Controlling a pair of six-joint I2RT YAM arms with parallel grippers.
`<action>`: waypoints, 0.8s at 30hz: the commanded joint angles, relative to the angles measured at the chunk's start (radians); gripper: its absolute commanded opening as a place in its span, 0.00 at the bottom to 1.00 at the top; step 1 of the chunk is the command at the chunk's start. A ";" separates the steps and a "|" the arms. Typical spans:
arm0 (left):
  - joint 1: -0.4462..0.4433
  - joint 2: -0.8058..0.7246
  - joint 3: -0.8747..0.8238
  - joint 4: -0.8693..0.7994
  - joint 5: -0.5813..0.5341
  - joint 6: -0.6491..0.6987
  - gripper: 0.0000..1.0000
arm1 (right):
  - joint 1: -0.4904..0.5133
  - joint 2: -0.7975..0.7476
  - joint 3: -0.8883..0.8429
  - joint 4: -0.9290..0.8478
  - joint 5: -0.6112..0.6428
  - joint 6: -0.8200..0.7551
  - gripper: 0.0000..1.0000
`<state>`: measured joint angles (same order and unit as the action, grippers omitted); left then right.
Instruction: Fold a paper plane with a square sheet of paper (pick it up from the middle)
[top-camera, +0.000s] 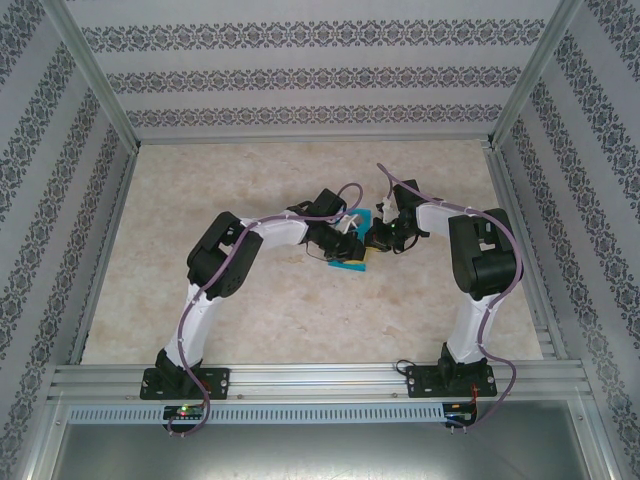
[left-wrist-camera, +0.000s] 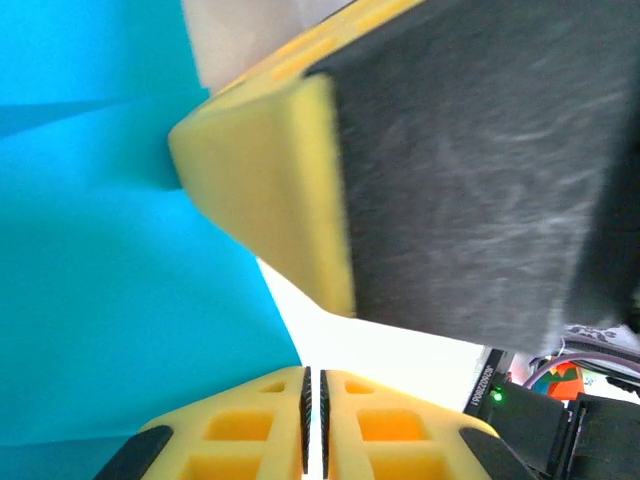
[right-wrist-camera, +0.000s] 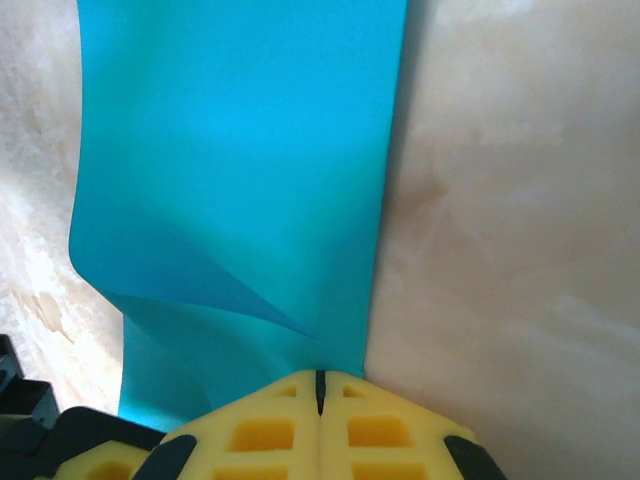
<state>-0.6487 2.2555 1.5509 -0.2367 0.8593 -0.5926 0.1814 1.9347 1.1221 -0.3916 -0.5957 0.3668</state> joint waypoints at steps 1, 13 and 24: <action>-0.022 0.024 -0.004 -0.052 -0.003 0.053 0.15 | 0.012 0.024 -0.009 -0.058 0.052 -0.017 0.00; -0.029 0.040 -0.021 -0.079 -0.017 0.087 0.16 | 0.013 0.029 -0.005 -0.061 0.061 -0.016 0.00; -0.049 0.061 -0.023 -0.186 -0.088 0.188 0.16 | 0.013 0.030 -0.001 -0.067 0.079 -0.014 0.00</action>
<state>-0.6636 2.2707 1.5505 -0.2764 0.8436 -0.4763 0.1814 1.9347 1.1240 -0.3943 -0.5919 0.3668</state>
